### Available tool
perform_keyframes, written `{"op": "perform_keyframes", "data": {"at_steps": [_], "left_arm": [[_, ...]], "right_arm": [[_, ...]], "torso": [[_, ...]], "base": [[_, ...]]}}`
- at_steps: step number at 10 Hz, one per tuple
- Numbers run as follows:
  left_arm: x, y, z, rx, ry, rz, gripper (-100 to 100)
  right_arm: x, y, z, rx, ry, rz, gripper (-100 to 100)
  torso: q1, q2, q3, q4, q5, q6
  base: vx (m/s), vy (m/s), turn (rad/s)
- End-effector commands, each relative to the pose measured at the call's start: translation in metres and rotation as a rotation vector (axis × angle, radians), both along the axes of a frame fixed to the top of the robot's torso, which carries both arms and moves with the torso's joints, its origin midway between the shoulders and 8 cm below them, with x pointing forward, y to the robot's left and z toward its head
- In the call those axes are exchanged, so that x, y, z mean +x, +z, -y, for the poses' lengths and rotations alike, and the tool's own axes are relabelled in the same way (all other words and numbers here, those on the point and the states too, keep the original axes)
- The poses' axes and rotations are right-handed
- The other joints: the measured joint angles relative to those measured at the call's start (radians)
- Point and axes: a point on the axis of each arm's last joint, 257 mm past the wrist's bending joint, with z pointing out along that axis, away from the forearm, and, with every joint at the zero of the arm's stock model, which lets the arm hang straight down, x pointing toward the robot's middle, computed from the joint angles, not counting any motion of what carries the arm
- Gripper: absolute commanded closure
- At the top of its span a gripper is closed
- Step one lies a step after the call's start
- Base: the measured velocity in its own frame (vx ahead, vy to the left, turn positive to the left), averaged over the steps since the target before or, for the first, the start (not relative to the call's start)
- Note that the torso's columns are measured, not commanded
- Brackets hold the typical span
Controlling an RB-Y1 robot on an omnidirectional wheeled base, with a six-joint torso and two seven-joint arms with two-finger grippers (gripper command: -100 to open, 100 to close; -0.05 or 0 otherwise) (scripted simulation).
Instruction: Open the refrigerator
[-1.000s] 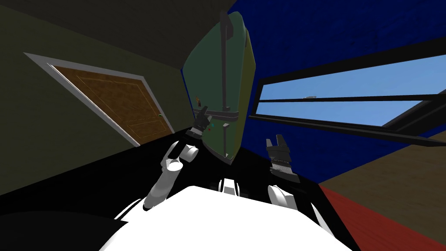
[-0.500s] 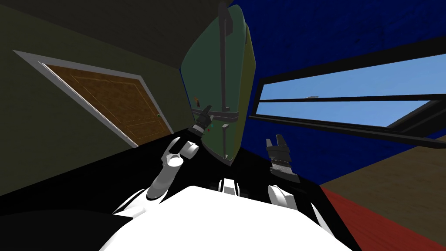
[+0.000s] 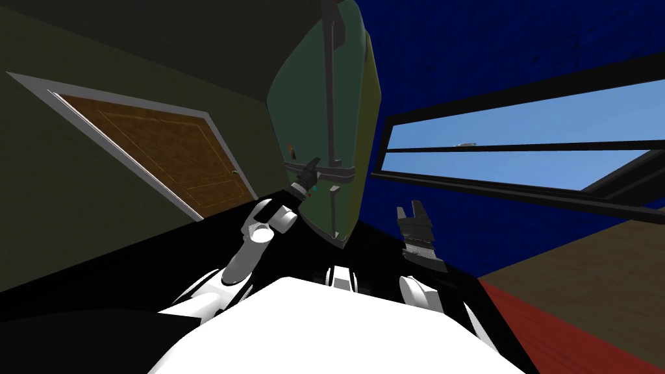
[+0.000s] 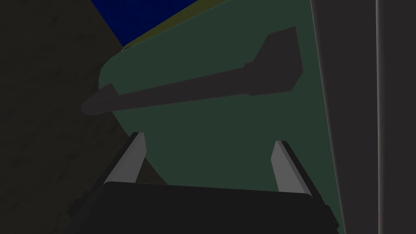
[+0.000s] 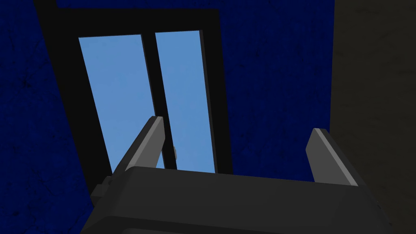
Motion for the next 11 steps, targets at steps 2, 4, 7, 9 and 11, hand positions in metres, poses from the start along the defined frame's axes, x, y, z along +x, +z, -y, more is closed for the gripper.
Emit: {"op": "perform_keyframes", "data": {"at_steps": [2,4,7,9,11], "left_arm": [[0.011,-0.005,0.002,0.054,0.027,-0.051,-100],[0.016,-0.008,0.003,0.088,0.043,-0.074,-100],[0.023,-0.009,0.006,0.151,0.069,-0.104,-100],[0.028,-0.012,0.004,0.183,0.092,-0.129,-100],[0.032,-0.015,0.002,0.214,0.116,-0.152,-100]], "right_arm": [[0.000,0.000,0.000,0.000,0.000,0.000,0],[0.000,0.000,0.000,0.000,0.000,0.000,0],[0.000,0.000,0.000,0.000,0.000,0.000,0],[0.000,0.000,0.000,0.000,0.000,0.000,0],[0.000,0.000,0.000,0.000,0.000,0.000,0]], "torso": [[0.000,0.000,0.000,0.000,0.000,0.000],[0.000,0.000,0.000,0.000,0.000,0.000],[0.000,0.000,0.000,0.000,0.000,0.000],[0.000,0.001,0.001,0.000,0.000,0.000],[0.000,0.000,0.000,0.000,0.000,0.000]], "base": [[0.034,-0.023,-0.003],[0.037,-0.028,-0.002],[0.032,-0.032,-0.001],[0.025,-0.031,0.001],[0.031,-0.031,0.001]]}}
